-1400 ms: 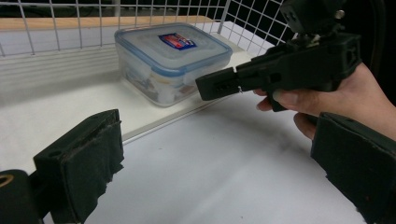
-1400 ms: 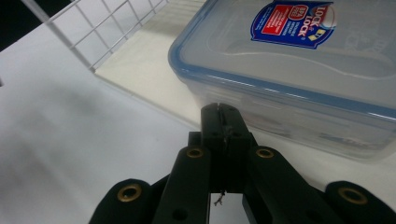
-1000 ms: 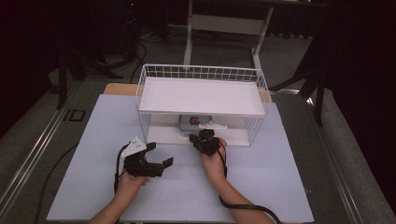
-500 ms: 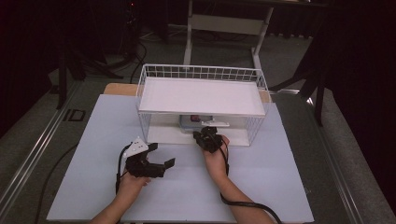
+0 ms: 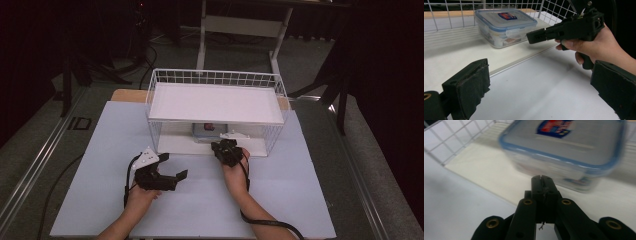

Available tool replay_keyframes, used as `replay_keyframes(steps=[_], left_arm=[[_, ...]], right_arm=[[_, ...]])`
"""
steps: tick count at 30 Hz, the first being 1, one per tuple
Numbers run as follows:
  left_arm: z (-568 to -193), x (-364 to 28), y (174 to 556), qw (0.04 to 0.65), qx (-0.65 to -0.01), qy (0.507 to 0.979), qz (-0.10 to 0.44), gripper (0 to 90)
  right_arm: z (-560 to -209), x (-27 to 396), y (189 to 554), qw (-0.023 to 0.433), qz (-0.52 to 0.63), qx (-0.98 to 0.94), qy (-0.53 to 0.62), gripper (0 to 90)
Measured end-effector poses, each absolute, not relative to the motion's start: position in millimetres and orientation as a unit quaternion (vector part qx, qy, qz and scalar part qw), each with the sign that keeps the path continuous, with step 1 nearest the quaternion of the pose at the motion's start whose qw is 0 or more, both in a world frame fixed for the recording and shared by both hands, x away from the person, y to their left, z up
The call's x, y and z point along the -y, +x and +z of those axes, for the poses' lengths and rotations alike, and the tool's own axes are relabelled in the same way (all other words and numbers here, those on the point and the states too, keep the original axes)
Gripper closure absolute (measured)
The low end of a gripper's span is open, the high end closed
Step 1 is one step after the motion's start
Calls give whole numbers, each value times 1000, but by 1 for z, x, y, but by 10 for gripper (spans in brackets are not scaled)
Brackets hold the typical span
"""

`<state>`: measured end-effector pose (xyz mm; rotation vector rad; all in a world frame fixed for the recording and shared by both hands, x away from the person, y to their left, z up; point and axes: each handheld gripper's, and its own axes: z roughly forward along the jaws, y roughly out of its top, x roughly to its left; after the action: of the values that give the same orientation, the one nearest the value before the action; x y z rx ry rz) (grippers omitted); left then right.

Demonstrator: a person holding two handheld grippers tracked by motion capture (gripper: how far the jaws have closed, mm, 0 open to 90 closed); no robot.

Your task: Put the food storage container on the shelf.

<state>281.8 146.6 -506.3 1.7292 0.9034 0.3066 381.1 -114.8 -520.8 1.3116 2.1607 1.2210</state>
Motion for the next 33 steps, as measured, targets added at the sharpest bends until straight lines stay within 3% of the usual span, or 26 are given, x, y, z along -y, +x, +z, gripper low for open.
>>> replay_keyframes(steps=[9, 15, 18, 21, 25, 26, 27, 30, 33], left_arm=[[-508, -147, 283, 551, -382, 731, 128, 35], [-506, -147, 282, 552, -381, 730, 132, 35], [-506, -146, 282, 554, -380, 729, 132, 35], [-506, -144, 281, 554, -375, 731, 137, 35], [-505, -140, 281, 558, -367, 732, 132, 34], [-504, -139, 281, 557, -365, 736, 125, 25], [-503, -137, 280, 553, -365, 739, 121, 23], [-500, -132, 278, 545, -362, 744, 133, 18], [-495, -129, 278, 545, -349, 750, 135, 18]], right_arm=[[-520, 121, 389, 189, 425, -754, 465, 896], [-520, 122, 380, 177, 432, -753, 464, 880], [-519, 124, 371, 163, 443, -750, 463, 823], [-516, 126, 360, 155, 453, -751, 455, 681], [-514, 129, 346, 160, 464, -750, 443, 406], [-512, 132, 342, 151, 475, -748, 439, 270], [-512, 132, 342, 151, 475, -748, 439, 270], [-507, 138, 336, 141, 486, -749, 428, 137], [-501, 144, 332, 143, 491, -750, 420, 137]])
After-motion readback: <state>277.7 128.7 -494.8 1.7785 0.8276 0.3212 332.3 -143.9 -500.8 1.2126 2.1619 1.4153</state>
